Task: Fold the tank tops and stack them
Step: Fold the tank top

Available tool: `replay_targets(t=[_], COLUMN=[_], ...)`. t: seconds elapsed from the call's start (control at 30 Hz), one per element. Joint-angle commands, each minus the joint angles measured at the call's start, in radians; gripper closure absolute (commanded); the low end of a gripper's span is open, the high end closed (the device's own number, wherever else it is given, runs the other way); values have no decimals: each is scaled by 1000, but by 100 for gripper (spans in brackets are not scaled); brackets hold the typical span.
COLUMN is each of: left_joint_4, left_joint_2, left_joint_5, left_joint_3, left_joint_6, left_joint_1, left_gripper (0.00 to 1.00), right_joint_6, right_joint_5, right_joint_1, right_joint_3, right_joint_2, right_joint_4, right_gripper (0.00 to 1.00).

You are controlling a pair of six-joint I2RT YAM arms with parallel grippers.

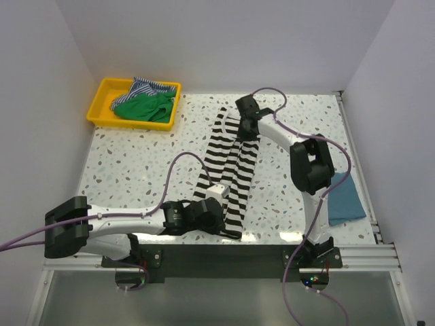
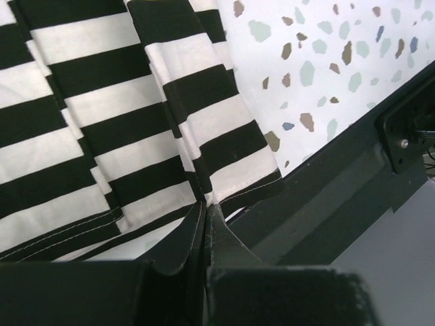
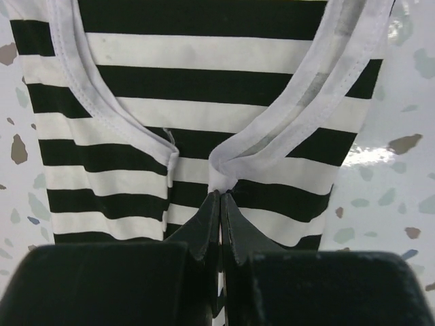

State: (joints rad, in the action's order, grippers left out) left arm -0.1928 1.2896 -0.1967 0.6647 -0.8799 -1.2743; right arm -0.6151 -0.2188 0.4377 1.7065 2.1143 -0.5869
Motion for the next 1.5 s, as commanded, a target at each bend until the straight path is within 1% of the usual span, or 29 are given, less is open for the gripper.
replay_targets(t=[0.0, 0.13, 0.43, 0.7, 1.07, 1.13, 1.17, 1.2, 1.23, 1.27, 1.3, 1.33, 1.37, 1.4, 1.47], left_joint_4=[-7, -13, -62, -99, -119, -126, -131, -131, -137, -142, -148, -152, -172, -184, -229], left_joint_2=[-42, -49, -82, -99, -98, -99, -101, -104, -107, -110, -115, -130, -137, -145, -164], left_joint_5=[-23, -17, -27, -29, -27, -29, -30, -26, -27, -27, -32, -36, -41, -58, -73], left_joint_3=[-36, -71, -100, -128, -137, -134, -134, -132, -129, -128, -119, -113, -105, -81, -50], left_joint_6=[-42, -60, -80, -96, -96, -96, -94, -88, -85, -87, -83, -77, -73, -65, -51], left_joint_1=[9, 13, 41, 64, 67, 67, 67, 67, 67, 67, 67, 67, 67, 67, 67], left_gripper=[100, 100, 100, 100, 100, 100, 100, 99, 86, 80, 76, 68, 64, 62, 59], right_joint_6=[-26, -34, -49, -55, -52, -48, -40, -35, -28, -23, -14, -8, 0, 6, 20], right_joint_5=[-43, -63, -93, -86, -50, -36, -30, -27, -18, -13, -8, -1, 1, 1, -20], right_joint_1=[27, 42, 44, 44, 45, 44, 44, 44, 44, 44, 44, 44, 44, 44, 41], right_joint_3=[88, 114, 85, 130, 133, 131, 134, 137, 133, 128, 121, 98, 87, 79, 71], right_joint_2=[44, 62, 27, 61, 93, 96, 99, 101, 98, 92, 85, 70, 44, 32, -3], right_joint_4=[-30, -39, -17, -13, 35, 56, 61, 62, 68, 73, 88, 101, 111, 122, 118], right_gripper=[100, 100, 100, 100, 100, 98, 97, 92, 87, 82, 72, 66, 61, 52, 47])
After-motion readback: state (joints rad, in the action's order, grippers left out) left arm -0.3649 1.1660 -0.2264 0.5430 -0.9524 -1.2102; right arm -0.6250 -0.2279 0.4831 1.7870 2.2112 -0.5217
